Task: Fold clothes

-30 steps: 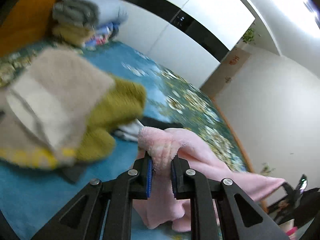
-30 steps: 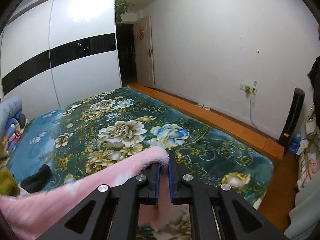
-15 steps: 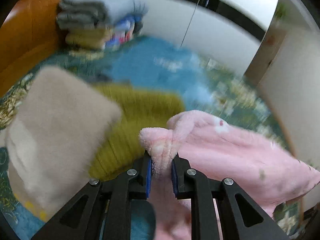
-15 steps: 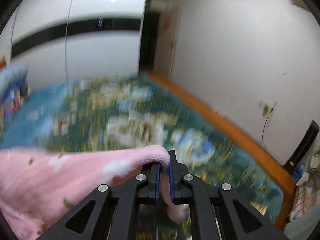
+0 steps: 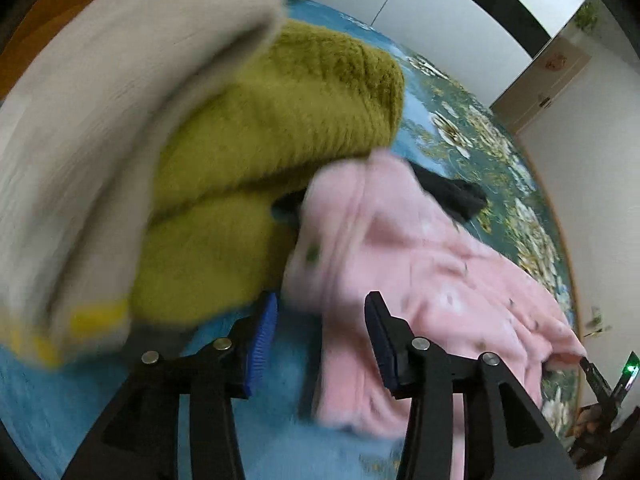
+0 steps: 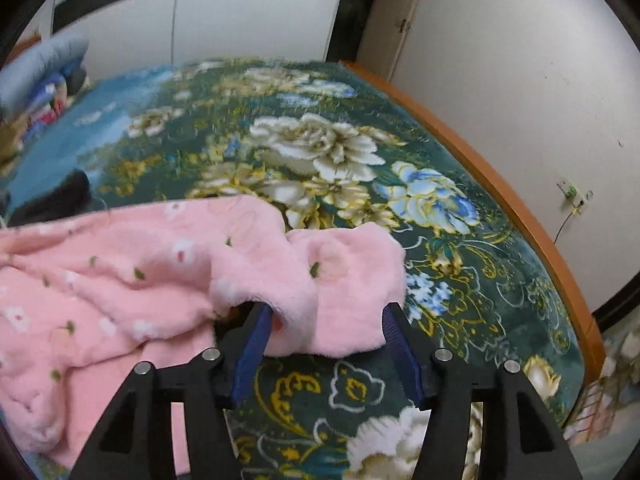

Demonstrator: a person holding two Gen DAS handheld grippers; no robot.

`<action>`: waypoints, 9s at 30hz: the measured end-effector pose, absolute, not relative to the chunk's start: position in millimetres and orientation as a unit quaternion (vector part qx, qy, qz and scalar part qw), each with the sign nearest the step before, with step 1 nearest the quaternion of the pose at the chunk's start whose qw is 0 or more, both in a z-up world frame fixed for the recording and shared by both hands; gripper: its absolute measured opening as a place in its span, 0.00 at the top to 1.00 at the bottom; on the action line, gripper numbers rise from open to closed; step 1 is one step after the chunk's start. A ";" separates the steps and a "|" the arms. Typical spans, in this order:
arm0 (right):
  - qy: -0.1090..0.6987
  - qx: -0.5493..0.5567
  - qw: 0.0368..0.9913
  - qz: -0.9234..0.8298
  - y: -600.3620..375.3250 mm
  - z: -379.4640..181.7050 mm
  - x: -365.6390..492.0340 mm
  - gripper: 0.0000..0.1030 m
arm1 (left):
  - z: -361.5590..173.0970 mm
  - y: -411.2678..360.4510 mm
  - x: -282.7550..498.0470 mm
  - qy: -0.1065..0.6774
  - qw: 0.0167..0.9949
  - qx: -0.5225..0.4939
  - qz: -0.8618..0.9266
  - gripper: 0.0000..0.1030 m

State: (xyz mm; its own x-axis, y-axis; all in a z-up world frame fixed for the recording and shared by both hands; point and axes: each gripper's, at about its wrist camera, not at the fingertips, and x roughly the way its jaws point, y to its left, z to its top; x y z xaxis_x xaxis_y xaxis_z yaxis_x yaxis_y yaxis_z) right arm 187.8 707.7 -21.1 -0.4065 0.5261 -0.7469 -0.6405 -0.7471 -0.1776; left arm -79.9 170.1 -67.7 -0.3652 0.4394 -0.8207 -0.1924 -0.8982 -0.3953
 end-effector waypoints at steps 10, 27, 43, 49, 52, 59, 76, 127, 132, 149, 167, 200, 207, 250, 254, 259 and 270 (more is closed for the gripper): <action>0.330 -0.392 0.246 0.823 677.8 -87.5 249.0 0.40 | -127.8 165.8 -38.4 -0.204 0.236 -0.609 0.729 0.54; 0.509 -0.330 0.203 0.769 669.3 -147.4 231.6 0.93 | -159.7 182.4 -50.8 -0.323 0.172 -0.623 0.691 0.86; 0.376 -0.143 0.290 0.868 685.2 34.4 358.4 0.94 | -31.6 33.8 29.1 -0.251 0.105 -0.459 0.846 0.89; 0.434 -0.169 0.315 0.827 711.4 -5.8 379.5 0.94 | -84.4 32.1 29.7 -0.291 0.059 -0.527 0.796 0.89; 0.428 -0.147 0.324 0.831 719.8 5.7 389.6 0.94 | -76.3 34.0 27.3 -0.287 0.058 -0.517 0.804 0.89; 0.399 -0.111 0.355 0.838 745.4 53.1 398.6 0.94 | -74.8 14.7 23.2 -0.299 0.067 -0.505 0.807 0.89; 0.392 -0.297 0.426 0.759 820.0 -43.5 279.9 0.94 | -108.9 -8.5 20.8 -0.302 0.053 -0.554 0.774 0.89; 0.318 -0.339 0.250 0.849 653.5 -15.2 330.1 0.33 | -86.3 28.4 51.4 -0.273 0.125 -0.552 0.778 0.88; 0.333 -0.347 0.247 0.841 651.0 -29.3 334.8 0.33 | -92.5 27.0 49.1 -0.274 0.125 -0.554 0.776 0.88; 0.438 -0.360 0.245 0.787 693.2 -111.7 335.4 0.32 | -105.2 26.7 41.4 -0.286 0.105 -0.553 0.776 0.88; 0.560 -0.249 0.281 0.739 743.3 -139.8 321.8 0.93 | -101.2 17.2 48.0 -0.303 0.107 -0.535 0.781 0.88; 0.457 -0.318 0.309 0.771 784.9 -83.7 243.7 0.95 | -114.6 1.5 40.7 -0.370 0.091 -0.528 0.759 0.89; 0.460 -0.353 0.301 0.757 791.6 -114.9 230.4 0.91 | -115.6 8.7 34.1 -0.353 0.073 -0.538 0.762 0.89; 0.602 -0.180 0.326 0.707 808.0 -145.7 452.1 0.81 | -110.8 30.0 42.7 -0.348 0.042 -0.544 0.762 0.89; 0.589 -0.200 0.335 0.707 818.7 -136.9 431.4 0.94 | -105.9 34.6 41.2 -0.335 0.034 -0.538 0.773 0.89; 0.519 -0.176 0.312 0.776 835.3 -57.0 405.6 0.95 | -66.2 38.9 32.0 -0.324 0.044 -0.492 0.807 0.91; 0.445 -0.198 0.324 0.811 832.1 -51.1 458.8 0.96 | -79.7 13.1 60.2 -0.293 0.075 -0.474 0.827 0.90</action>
State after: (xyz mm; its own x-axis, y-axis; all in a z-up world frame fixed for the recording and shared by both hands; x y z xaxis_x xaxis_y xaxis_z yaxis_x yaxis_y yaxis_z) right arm 458.8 832.1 -51.1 -0.7122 0.3496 -0.6087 -0.7012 -0.3950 0.5936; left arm 60.2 13.1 -79.7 -0.5399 0.4011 -0.7400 0.1542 -0.8172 -0.5554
